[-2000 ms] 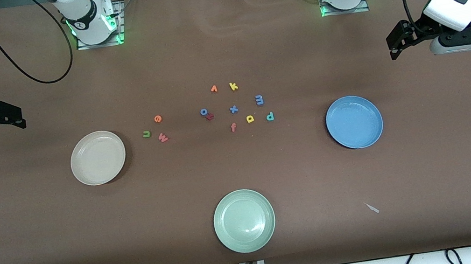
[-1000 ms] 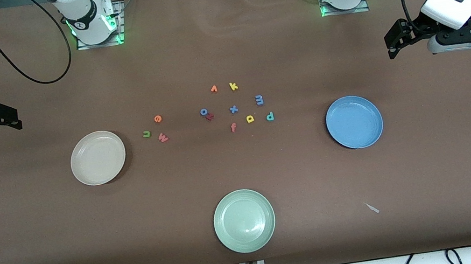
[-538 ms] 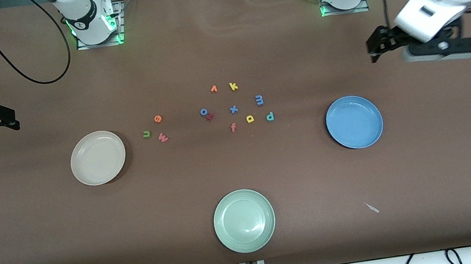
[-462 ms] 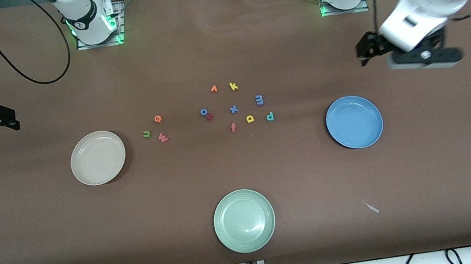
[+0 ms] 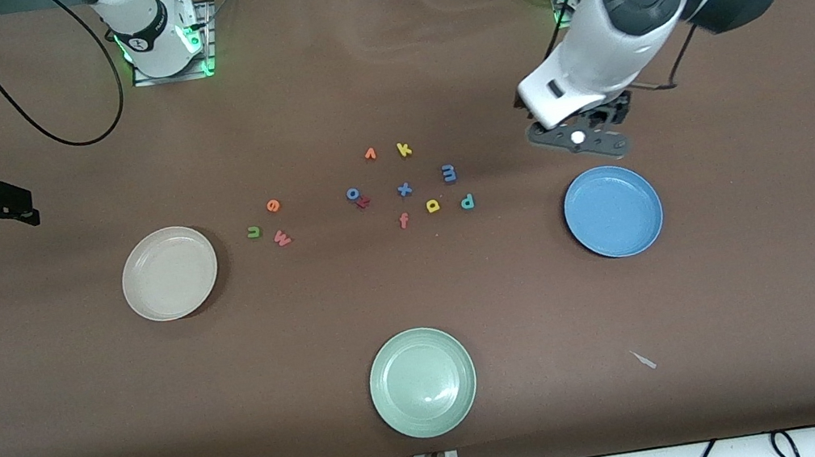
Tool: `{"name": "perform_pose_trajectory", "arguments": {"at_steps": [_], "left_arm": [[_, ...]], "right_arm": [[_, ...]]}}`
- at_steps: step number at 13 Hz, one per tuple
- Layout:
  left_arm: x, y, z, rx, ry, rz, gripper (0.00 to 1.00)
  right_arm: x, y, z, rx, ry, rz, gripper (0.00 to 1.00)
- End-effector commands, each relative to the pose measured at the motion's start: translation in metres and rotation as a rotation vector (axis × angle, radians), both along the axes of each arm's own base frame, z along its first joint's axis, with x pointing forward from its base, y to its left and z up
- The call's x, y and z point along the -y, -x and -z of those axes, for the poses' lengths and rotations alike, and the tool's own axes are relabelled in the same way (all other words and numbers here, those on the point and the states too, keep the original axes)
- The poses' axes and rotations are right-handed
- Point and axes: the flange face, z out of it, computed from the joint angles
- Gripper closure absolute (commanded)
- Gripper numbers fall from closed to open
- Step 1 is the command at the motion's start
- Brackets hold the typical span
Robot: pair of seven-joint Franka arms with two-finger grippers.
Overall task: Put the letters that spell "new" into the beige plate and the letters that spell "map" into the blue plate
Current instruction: 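Reach the left gripper to the blue E while the right gripper reaches letters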
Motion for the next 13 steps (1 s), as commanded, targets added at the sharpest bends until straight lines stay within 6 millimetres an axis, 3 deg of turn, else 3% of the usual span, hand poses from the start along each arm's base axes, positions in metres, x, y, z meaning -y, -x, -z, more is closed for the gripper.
{"name": "perform_pose_trajectory", "arguments": {"at_steps": [1,3,5,7,10,12,13], "left_arm": [[0.021,-0.014,0.05,-0.037,0.046,-0.029,0.0],[0.056,-0.01,0.09,-0.036,0.034,-0.079,0.0],[0.066,-0.017,0.136,-0.047,0.039,-0.135,0.0],[0.074,-0.009,0.171,-0.044,0.05,-0.135,0.0],[0.094,0.019,0.223,0.02,0.039,-0.185,0.0],[0.121,0.044,0.244,0.021,-0.009,-0.22,0.0],[0.122,0.047,0.255,0.051,-0.049,-0.184,0.0]], "right_arm": [[-0.003,-0.006,0.012,-0.037,-0.011,-0.017,0.0],[-0.01,-0.007,0.018,-0.05,-0.013,-0.025,0.0],[-0.021,-0.009,0.025,-0.059,-0.015,-0.04,0.0],[-0.036,-0.011,0.032,-0.063,-0.011,-0.049,0.0],[-0.071,-0.013,0.066,-0.043,-0.016,-0.026,0.01],[-0.101,-0.009,0.097,-0.032,-0.021,-0.001,0.01],[-0.106,-0.01,0.115,-0.025,-0.022,0.017,0.01]]}}
